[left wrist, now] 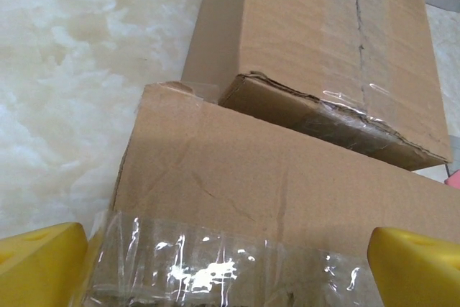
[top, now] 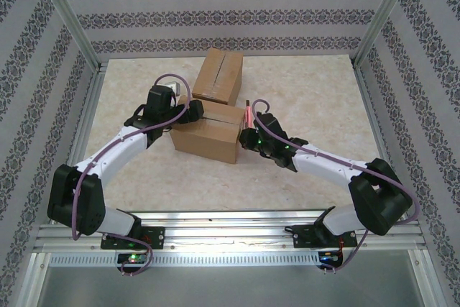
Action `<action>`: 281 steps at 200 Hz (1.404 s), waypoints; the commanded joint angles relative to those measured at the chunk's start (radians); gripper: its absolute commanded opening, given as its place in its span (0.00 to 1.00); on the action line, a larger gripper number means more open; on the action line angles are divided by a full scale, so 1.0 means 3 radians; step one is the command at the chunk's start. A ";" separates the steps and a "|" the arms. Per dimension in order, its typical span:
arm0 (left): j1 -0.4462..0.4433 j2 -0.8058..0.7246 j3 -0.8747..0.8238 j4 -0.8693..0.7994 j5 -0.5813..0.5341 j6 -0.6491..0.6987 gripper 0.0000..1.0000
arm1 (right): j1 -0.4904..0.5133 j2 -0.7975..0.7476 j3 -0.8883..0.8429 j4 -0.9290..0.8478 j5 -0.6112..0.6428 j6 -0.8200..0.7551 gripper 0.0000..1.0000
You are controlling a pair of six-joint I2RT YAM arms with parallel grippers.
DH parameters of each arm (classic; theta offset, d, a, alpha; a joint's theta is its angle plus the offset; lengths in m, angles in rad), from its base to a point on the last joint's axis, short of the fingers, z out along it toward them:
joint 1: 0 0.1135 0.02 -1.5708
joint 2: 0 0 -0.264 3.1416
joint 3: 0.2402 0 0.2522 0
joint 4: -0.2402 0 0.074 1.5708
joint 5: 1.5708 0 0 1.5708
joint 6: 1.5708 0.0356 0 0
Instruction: Unpack the express box
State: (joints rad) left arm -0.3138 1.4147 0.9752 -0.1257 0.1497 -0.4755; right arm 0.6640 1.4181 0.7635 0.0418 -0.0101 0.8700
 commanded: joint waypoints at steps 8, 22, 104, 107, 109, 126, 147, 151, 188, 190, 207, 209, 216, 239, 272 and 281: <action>-0.0001 0.0049 -0.0185 0.0063 0.0007 0.0089 1.00 | 0.0052 -0.0123 -0.0049 -0.0123 0.0105 -0.0009 0.00; 0.0001 0.0052 -0.0245 0.0043 -0.0069 0.0120 1.00 | 0.0020 -0.0285 -0.0072 -0.0276 0.0145 -0.0075 0.00; 0.0002 0.0040 -0.0365 0.0046 -0.0189 0.0199 1.00 | -0.0733 -0.1327 -0.0217 -0.1075 -0.1223 -0.0731 0.00; 0.0003 0.0038 -0.0365 0.0051 -0.0184 0.0199 1.00 | -0.0776 -0.1352 -0.0207 -0.1122 -0.1334 -0.0769 0.00; 0.0000 0.0039 -0.0363 0.0055 -0.0185 0.0199 1.00 | -0.0811 -0.1373 -0.0197 -0.1164 -0.1443 -0.0804 0.00; -0.0001 0.0040 -0.0369 0.0071 -0.0169 0.0203 1.00 | -0.0970 -0.1472 -0.0131 -0.1391 -0.1968 -0.0952 0.00; -0.0001 0.0035 -0.0387 0.0099 -0.0161 0.0200 1.00 | -0.1024 -0.1512 -0.0043 -0.1592 -0.2424 -0.1013 0.00; 0.0002 0.0037 -0.0391 0.0107 -0.0153 0.0199 1.00 | -0.1027 -0.1511 -0.0036 -0.1608 -0.2493 -0.1004 0.00; -0.0002 0.0021 -0.0428 0.0138 -0.0145 0.0184 1.00 | -0.1014 -0.1574 -0.0015 -0.1694 -0.2764 -0.0826 0.00; -0.0001 0.0017 -0.0430 0.0138 -0.0145 0.0181 1.00 | -0.1015 -0.1579 -0.0012 -0.1700 -0.2765 -0.0821 0.00; 0.0000 0.0023 -0.0436 0.0140 -0.0141 0.0183 1.00 | -0.1016 -0.1561 0.0036 -0.1806 -0.2758 -0.0793 0.00; -0.0001 0.0023 -0.0438 0.0138 -0.0140 0.0184 1.00 | -0.1017 -0.1555 0.0043 -0.1816 -0.2754 -0.0793 0.00; 0.0001 0.0020 -0.0437 0.0138 -0.0137 0.0188 1.00 | -0.1013 -0.1526 0.0064 -0.1850 -0.2747 -0.0789 0.00; 0.0001 0.0014 -0.0439 0.0133 -0.0141 0.0189 1.00 | -0.1013 -0.1391 0.0136 -0.1919 -0.2727 -0.0802 0.00; -0.0002 -0.0012 -0.0448 0.0133 -0.0156 0.0190 1.00 | -0.1021 -0.1253 0.0290 -0.2092 -0.2560 -0.0861 0.00; -0.0002 -0.0011 -0.0454 0.0133 -0.0156 0.0189 1.00 | -0.1022 -0.1244 0.0317 -0.2111 -0.2517 -0.0861 0.00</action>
State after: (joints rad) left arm -0.3138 1.4120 0.8761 -0.0143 0.1303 -0.4511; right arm 0.3618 1.0328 0.8082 -0.5411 -0.7933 0.6273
